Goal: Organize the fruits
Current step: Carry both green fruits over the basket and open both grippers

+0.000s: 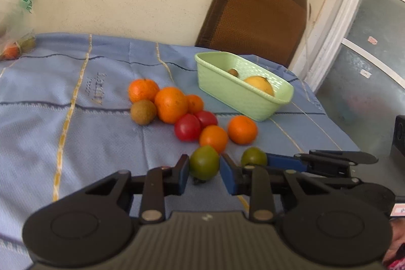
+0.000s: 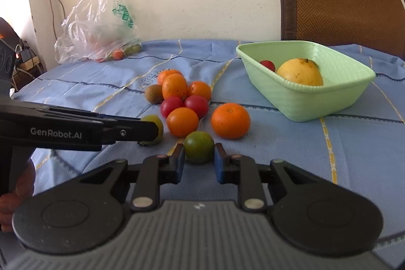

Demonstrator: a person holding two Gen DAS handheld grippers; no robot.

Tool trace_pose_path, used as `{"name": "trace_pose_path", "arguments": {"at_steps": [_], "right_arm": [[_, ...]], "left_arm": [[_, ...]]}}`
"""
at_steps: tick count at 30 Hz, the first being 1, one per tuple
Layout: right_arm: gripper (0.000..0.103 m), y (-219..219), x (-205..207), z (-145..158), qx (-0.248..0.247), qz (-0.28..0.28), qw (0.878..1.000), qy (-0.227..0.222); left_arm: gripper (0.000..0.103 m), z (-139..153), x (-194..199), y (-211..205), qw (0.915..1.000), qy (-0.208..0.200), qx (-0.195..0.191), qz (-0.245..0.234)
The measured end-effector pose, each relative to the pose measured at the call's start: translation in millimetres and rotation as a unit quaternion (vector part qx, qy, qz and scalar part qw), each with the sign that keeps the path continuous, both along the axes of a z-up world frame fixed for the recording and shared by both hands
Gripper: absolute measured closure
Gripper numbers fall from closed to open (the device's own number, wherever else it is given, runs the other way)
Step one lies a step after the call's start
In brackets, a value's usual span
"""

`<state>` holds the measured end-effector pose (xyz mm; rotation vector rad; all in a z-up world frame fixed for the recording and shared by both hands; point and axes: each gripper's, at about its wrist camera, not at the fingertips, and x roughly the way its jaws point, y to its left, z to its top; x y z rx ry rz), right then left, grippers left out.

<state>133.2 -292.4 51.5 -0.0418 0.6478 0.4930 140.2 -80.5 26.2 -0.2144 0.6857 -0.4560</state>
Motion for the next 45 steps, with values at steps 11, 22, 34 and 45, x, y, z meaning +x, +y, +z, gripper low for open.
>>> {"name": "trace_pose_path", "arguments": {"at_steps": [11, 22, 34, 45], "right_arm": [[0.076, -38.2, -27.9, 0.5, -0.003, -0.060, 0.998, -0.020], [0.074, -35.9, -28.4, -4.7, -0.018, -0.054, 0.998, -0.021], [0.076, -63.9, -3.3, 28.4, 0.019, -0.081, 0.993, -0.089], [0.074, -96.6, 89.0, 27.5, 0.034, -0.141, 0.985, -0.091]], "left_arm": [[0.076, 2.2, -32.3, -18.6, 0.9997, -0.009, 0.007, -0.020], [0.074, -0.4, -33.5, -33.3, 0.9981, -0.024, 0.054, -0.017], [0.075, 46.2, 13.7, -50.1, 0.9983, -0.048, 0.004, -0.033], [0.075, 47.3, 142.6, -89.9, 0.9997, -0.010, -0.020, 0.000]]}}
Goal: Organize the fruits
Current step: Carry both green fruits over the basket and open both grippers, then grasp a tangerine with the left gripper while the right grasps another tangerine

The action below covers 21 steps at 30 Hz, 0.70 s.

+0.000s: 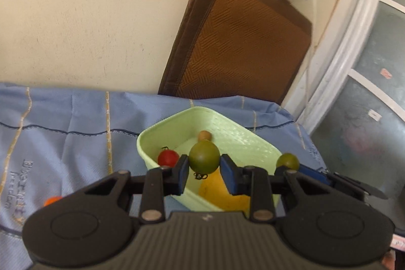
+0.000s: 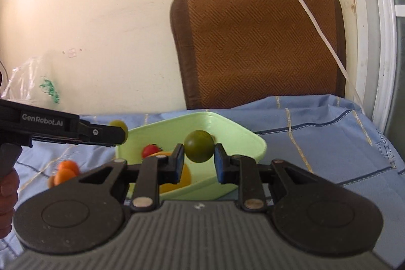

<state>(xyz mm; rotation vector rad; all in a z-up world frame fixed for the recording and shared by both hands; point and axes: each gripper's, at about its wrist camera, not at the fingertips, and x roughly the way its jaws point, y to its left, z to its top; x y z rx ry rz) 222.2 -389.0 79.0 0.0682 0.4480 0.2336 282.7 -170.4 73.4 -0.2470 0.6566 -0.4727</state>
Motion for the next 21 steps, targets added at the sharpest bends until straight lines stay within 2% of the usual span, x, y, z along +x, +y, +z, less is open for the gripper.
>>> {"name": "trace_pose_path", "arguments": {"at_steps": [4, 8, 9, 12, 15, 18, 21], "right_arm": [[0.073, -2.2, 5.7, -6.3, 0.004, -0.001, 1.000, 0.008], [0.071, 1.3, 6.4, -10.5, -0.012, 0.000, 1.000, 0.003], [0.068, 1.5, 5.4, -11.1, -0.012, 0.000, 1.000, 0.001], [0.061, 1.1, 0.7, -10.6, -0.008, -0.001, 1.000, -0.007], [0.061, -1.5, -8.7, -7.5, -0.006, -0.006, 1.000, -0.021], [0.061, -5.9, -19.9, 2.5, 0.017, 0.000, 0.999, -0.033], [0.061, -2.7, -41.2, 11.1, 0.038, 0.030, 0.998, -0.048]], "left_arm": [[0.075, -12.0, 13.5, -5.7, 0.9998, 0.018, 0.003, 0.003], [0.073, -13.5, 13.0, -7.6, 0.9999, 0.015, 0.006, 0.001], [0.070, -11.9, 12.1, -6.8, 0.9999, 0.015, 0.004, -0.001], [0.069, -2.6, 4.3, 2.9, 0.9999, 0.011, -0.005, 0.003], [0.069, 11.5, -18.7, 28.3, 0.9994, -0.008, -0.032, 0.012], [0.069, 20.2, -52.2, 62.3, 0.9981, -0.022, -0.049, 0.031], [0.069, 18.4, -90.2, 86.8, 0.9978, -0.033, -0.021, 0.054]]}}
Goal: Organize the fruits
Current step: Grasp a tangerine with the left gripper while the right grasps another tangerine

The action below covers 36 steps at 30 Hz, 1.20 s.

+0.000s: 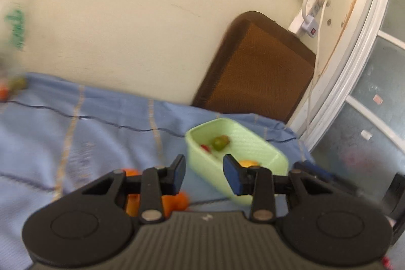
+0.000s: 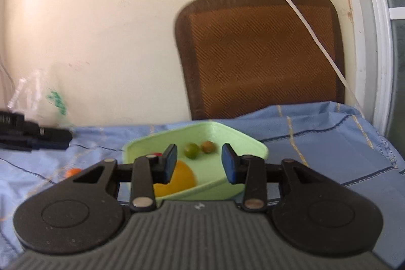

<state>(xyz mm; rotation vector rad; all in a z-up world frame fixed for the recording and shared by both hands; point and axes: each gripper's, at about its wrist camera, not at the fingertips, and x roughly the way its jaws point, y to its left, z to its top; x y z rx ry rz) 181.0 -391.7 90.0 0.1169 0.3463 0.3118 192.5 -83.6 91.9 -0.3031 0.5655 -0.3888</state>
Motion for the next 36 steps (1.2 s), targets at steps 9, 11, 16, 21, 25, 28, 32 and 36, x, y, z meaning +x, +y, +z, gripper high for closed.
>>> {"name": "trace_pose_path", "arguments": {"at_steps": [9, 11, 16, 21, 25, 28, 32, 36], "right_arm": [[0.061, 51.6, -19.4, -19.5, -0.035, 0.086, 0.993, 0.073], [0.060, 59.2, -14.0, -20.5, -0.026, 0.100, 0.991, 0.090], [0.060, 71.3, -0.7, -27.3, -0.020, 0.111, 0.987, 0.114], [0.059, 70.6, 8.1, -36.6, -0.010, 0.113, 0.984, 0.136], [0.069, 68.3, 4.9, -34.9, 0.007, 0.123, 0.980, 0.156], [0.070, 68.1, -13.2, -30.2, -0.006, 0.108, 0.984, 0.141], [0.080, 62.3, -44.0, -26.1, -0.009, 0.108, 0.986, 0.126], [0.080, 68.9, -58.5, -28.2, -0.037, 0.106, 0.988, 0.107]], "left_arm": [[0.065, -38.5, -46.1, -11.6, 0.9972, 0.022, 0.065, -0.028], [0.064, -42.5, -42.4, -22.9, 0.9961, 0.018, 0.081, -0.033], [0.064, -53.5, -30.8, -40.5, 0.9923, 0.022, 0.117, -0.033], [0.067, -60.7, -22.4, -42.0, 0.9918, 0.038, 0.118, -0.029], [0.074, -60.3, -25.6, -42.1, 0.9922, 0.036, 0.113, -0.038], [0.074, -55.8, -40.4, -37.5, 0.9937, 0.037, 0.093, -0.051], [0.074, -54.2, -76.6, -30.0, 0.9920, 0.029, 0.104, -0.066], [0.073, -59.0, -95.6, -21.8, 0.9910, 0.031, 0.120, -0.051]]}}
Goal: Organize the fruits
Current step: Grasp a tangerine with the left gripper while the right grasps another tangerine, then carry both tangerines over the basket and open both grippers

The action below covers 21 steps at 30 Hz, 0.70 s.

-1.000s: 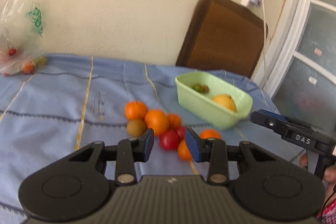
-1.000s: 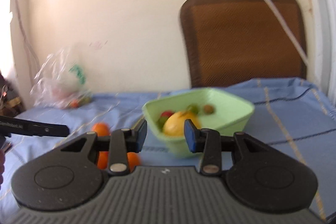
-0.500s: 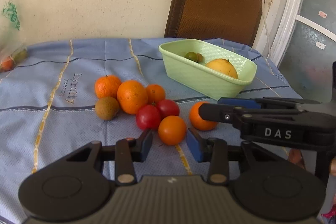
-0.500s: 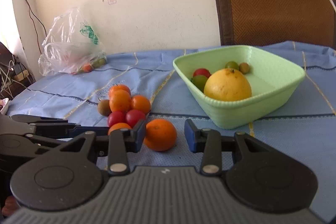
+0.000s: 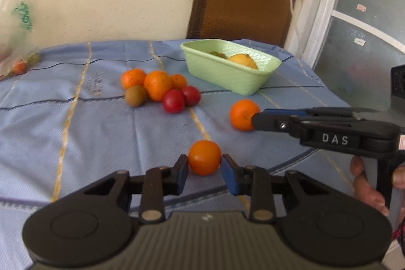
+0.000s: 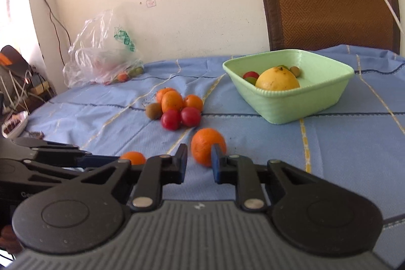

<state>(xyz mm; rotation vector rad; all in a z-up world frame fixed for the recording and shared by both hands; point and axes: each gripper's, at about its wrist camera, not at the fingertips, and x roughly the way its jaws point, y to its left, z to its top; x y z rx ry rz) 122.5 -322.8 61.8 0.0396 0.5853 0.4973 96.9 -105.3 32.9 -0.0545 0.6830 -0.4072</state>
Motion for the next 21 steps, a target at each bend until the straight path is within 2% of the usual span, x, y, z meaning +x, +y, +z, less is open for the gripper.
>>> {"name": "trace_pose_path", "arguments": {"at_steps": [3, 5, 6, 11, 14, 16, 18, 21], "right_arm": [[0.076, 3.3, 9.1, 0.2, -0.002, -0.007, 1.000, -0.003], [0.062, 4.1, 16.6, -0.7, -0.001, -0.009, 1.000, -0.001], [0.059, 5.6, 19.5, -2.2, -0.007, -0.010, 1.000, -0.001], [0.059, 11.2, 32.6, -5.7, -0.043, -0.019, 0.999, -0.008], [0.060, 14.7, 45.5, -11.6, -0.066, -0.023, 0.998, 0.010], [0.062, 13.9, 51.7, -14.3, -0.059, -0.018, 0.998, 0.028], [0.064, 13.3, 47.6, -13.5, -0.062, -0.016, 0.998, 0.022], [0.064, 6.0, 34.3, -7.3, -0.038, -0.008, 0.999, -0.007]], "left_arm": [[0.073, 1.1, 1.4, 3.6, 0.9999, -0.002, -0.007, 0.011], [0.073, 2.2, 2.9, 2.0, 0.9999, -0.006, -0.005, 0.015], [0.073, 1.8, 4.1, 0.9, 0.9999, -0.007, -0.003, 0.015], [0.072, -2.1, 8.9, -5.7, 0.9998, -0.008, 0.009, 0.015], [0.072, -3.2, 9.2, -7.4, 0.9997, -0.012, 0.013, 0.017], [0.073, -3.4, 10.5, -7.2, 0.9997, -0.012, 0.012, 0.016], [0.074, -3.0, 11.1, -6.3, 0.9998, -0.011, 0.009, 0.016], [0.074, 1.6, 17.2, -4.5, 0.9999, -0.006, -0.005, 0.008]]}}
